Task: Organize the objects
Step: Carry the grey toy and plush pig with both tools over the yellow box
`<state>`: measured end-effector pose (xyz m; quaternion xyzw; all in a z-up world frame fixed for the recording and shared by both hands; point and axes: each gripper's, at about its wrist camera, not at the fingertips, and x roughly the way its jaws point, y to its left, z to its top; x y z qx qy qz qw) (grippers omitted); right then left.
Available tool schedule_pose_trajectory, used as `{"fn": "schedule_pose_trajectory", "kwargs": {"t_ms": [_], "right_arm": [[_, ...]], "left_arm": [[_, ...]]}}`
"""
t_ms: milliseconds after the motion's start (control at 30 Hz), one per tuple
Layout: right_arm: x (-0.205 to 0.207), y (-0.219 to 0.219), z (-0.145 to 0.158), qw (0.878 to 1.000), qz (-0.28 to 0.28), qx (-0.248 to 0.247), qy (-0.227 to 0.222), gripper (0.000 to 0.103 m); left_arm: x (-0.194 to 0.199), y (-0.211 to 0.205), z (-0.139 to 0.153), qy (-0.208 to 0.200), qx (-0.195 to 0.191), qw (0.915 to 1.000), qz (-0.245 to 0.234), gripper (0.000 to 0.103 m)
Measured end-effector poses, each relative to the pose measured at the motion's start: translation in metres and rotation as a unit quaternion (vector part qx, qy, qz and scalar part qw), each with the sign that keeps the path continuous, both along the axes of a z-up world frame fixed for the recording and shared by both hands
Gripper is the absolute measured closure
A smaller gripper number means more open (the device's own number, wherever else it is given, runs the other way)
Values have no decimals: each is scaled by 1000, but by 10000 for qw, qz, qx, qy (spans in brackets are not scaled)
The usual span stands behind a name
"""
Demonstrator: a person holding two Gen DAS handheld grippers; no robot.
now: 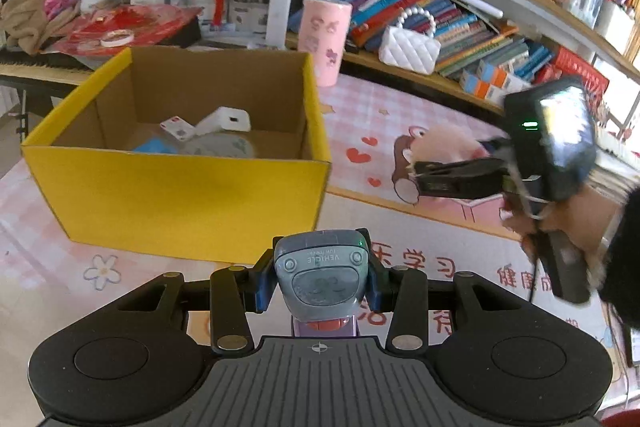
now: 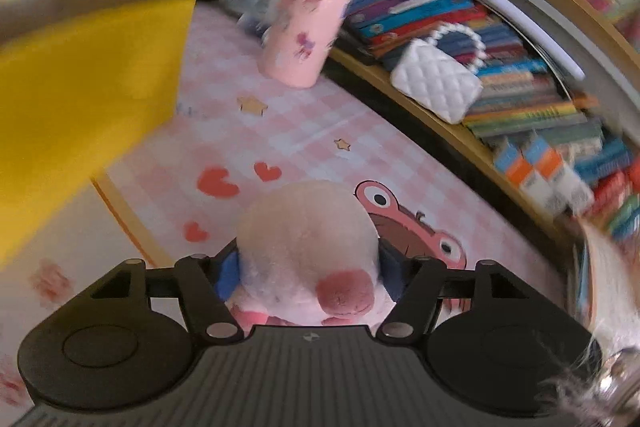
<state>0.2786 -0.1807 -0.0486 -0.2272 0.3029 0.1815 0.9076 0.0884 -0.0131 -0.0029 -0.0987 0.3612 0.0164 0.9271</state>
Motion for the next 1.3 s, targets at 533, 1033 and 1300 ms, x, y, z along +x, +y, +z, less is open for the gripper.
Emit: {"fn": "schedule_pose_trajectory", "kwargs": {"t_ms": [533,1033,1300], "right_arm": [[-168,19,67,9635,-1430,2037,986,37],[-268,136,54,9719,-547,1851,1345,36],[-287,165,56,9713,-501,1911,1324,36]], "left_arm": [[-57,86,7,-345,-377,9987,16,62],[-126,165,13,-397,-248,9987,197,62],[-143,191,16,-517,-236,9981,247,62]]}}
